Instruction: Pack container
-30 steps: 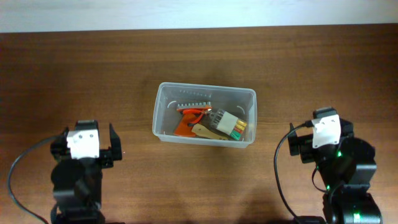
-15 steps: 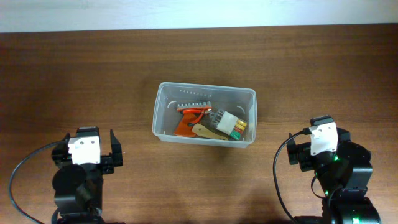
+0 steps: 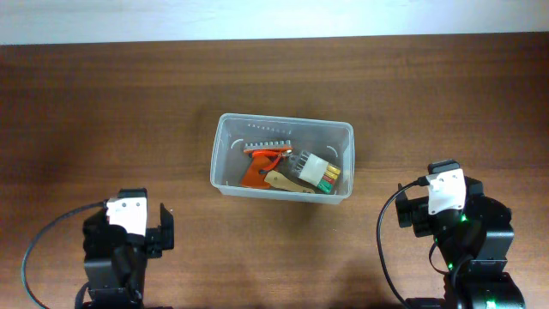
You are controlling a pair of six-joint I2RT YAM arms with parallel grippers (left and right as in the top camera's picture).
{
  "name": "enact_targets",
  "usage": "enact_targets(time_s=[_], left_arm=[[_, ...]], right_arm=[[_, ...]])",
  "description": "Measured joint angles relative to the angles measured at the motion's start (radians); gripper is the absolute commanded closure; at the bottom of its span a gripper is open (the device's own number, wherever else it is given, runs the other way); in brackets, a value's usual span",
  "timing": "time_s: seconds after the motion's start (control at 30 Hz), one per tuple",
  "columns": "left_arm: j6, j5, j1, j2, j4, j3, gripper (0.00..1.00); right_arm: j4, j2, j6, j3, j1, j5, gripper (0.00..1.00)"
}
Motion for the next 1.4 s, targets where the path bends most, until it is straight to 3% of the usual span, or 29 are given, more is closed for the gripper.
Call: enact_targets(time_s=[0.13,0.33,0.57,0.83,1.1,1.4], left_arm=[[0.0,0.0,0.0,0.0,-0.07,-0.001,0.01],[0.0,0.0,0.0,0.0,-0.11,-0.002,0.01],[0.0,0.0,0.0,0.0,-0.113,-0.003,0.01],[0.0,0.0,0.0,0.0,-0.113,-0.003,0.01],[0.0,0.0,0.0,0.0,-0.113,-0.003,0.01],[0.0,0.0,0.0,0.0,-0.114,-0.003,0.01]], right_arm=[[-0.03,-0.052,0.023,-0.006,0.001,-0.005,0.01],[-0.008,-0.276,0.143,-0.052,0.002,-0.017,0.01],[0.264,-0.525,0.231,-0.341,0.002,-0.021,0.01],[0.548,-0.544,0.251,-0.525,0.025,0.009,0.01],[0.536,-0.543,0.302,-0.638,0.027,0.036,0.01],[0.539,-0.545,0.336,-0.639,0.027,0.037,0.01]])
